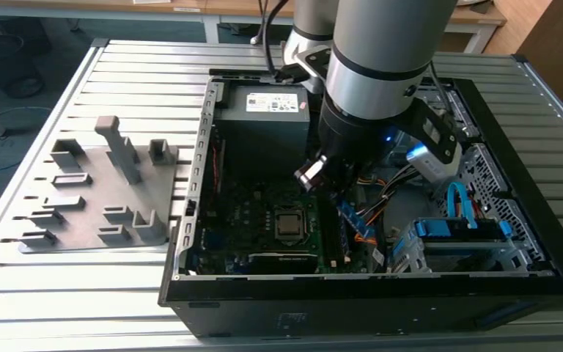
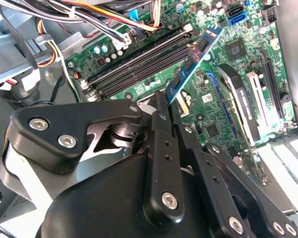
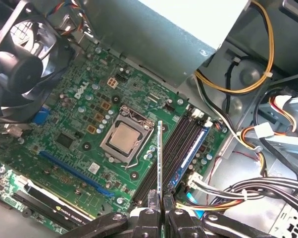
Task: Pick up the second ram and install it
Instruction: 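Insert the second ram into the second slot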
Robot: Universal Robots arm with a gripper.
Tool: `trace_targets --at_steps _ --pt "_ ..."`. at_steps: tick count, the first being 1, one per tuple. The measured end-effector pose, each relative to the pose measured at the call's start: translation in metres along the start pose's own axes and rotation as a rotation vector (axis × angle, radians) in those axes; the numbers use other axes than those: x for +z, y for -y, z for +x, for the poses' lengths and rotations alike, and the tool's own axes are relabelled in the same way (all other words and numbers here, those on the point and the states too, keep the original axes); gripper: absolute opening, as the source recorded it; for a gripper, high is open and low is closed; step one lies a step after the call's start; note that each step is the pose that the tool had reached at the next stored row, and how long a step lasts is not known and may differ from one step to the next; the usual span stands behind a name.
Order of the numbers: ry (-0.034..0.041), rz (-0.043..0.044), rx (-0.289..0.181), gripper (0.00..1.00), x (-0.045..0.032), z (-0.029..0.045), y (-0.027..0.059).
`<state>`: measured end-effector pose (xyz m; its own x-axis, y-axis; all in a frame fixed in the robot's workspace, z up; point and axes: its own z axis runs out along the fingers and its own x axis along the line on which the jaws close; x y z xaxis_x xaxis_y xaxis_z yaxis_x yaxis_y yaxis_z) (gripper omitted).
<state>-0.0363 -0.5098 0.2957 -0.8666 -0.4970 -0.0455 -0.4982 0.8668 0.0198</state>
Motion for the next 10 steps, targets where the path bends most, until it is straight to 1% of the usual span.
trace_targets --at_steps 10 --pt "0.0010 0.0026 0.053 0.14 0.0002 0.0000 0.0000"
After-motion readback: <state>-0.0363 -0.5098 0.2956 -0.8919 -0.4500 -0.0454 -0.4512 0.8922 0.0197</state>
